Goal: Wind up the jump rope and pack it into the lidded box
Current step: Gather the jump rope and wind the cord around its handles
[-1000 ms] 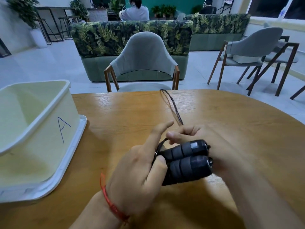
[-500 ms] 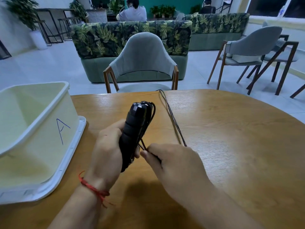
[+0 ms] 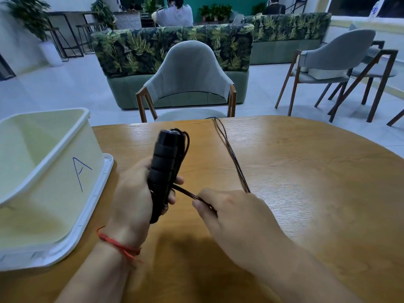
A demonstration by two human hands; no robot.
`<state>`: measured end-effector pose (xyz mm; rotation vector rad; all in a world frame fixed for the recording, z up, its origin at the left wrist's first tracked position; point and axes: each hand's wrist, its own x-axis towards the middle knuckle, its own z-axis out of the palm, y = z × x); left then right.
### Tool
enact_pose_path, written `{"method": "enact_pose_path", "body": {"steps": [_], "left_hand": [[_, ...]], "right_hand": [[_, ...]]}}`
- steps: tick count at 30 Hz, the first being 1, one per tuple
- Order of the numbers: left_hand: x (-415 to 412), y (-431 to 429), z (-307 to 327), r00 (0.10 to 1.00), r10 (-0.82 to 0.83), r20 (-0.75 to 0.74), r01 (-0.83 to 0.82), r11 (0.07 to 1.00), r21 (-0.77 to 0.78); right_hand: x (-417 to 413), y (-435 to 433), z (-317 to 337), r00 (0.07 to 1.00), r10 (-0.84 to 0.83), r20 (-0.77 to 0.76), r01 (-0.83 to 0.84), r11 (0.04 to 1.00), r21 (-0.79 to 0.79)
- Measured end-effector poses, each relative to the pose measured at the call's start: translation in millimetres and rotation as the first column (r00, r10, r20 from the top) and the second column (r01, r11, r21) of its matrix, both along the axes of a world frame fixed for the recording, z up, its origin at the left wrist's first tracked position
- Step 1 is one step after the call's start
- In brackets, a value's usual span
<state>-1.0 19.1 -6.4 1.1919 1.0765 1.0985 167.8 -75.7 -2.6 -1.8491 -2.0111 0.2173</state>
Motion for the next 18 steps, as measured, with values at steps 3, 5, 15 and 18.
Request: {"method": "enact_pose_path", "body": {"steps": [3, 5, 15, 18], "left_hand": [[0.0, -3.2, -0.2, 0.955, 0.145, -0.257, -0.094, 0.975, 0.202], [2.4, -5.4, 0.4, 0.869, 0.24, -0.432, -0.098, 0.94, 0.326], [14.8, -26.7, -10.1, 0.694, 0.012, -0.72, 0.352, 0.866, 0.354], [13.3, -32.8, -8.7, 0.707, -0.085, -0.703, 0.483, 0.783, 0.391]], "right_hand": [[8.8, -5.0, 0.6, 0.988, 0.116, 0.101, -0.135, 0.969, 0.209], [16.1, -8.9, 4.3, 0.978, 0.179, 0.111, -0.203, 0.942, 0.266], [46.3, 10.9, 12.6, 0.896, 0.335, -0.291, -0.218, 0.903, 0.369], [57.1, 15.0, 15.3, 0.805, 0.296, -0.513, -0.177, 0.947, 0.269]]}}
